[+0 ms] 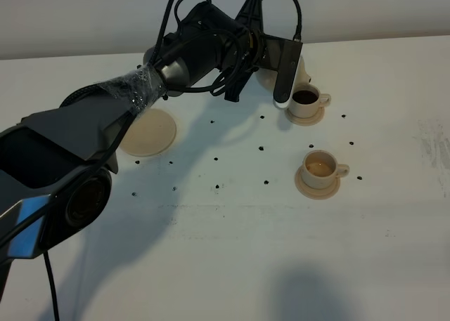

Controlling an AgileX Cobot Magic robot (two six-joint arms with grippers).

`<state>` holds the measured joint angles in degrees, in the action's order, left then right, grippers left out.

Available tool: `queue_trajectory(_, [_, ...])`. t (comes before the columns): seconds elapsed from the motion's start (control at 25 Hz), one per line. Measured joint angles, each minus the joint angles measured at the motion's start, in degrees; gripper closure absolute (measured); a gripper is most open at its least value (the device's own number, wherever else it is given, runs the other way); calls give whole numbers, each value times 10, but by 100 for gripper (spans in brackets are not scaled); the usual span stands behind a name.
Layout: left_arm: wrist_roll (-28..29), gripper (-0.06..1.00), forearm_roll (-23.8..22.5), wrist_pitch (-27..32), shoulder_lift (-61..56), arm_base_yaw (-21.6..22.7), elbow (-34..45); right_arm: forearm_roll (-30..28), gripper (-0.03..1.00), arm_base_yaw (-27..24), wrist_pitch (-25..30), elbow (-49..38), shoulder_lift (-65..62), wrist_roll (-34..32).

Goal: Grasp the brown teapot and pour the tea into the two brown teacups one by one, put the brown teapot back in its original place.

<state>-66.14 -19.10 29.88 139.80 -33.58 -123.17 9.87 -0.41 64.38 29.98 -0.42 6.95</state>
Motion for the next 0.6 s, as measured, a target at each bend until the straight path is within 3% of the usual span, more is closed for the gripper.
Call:
queue_trajectory(0.32, [58, 85, 63, 65, -26, 10, 0, 0, 74, 0, 0, 0, 0, 0])
queue_trajectory(0.6, [188, 85, 121, 155, -58, 24, -1, 0, 74, 0, 0, 0, 0, 0])
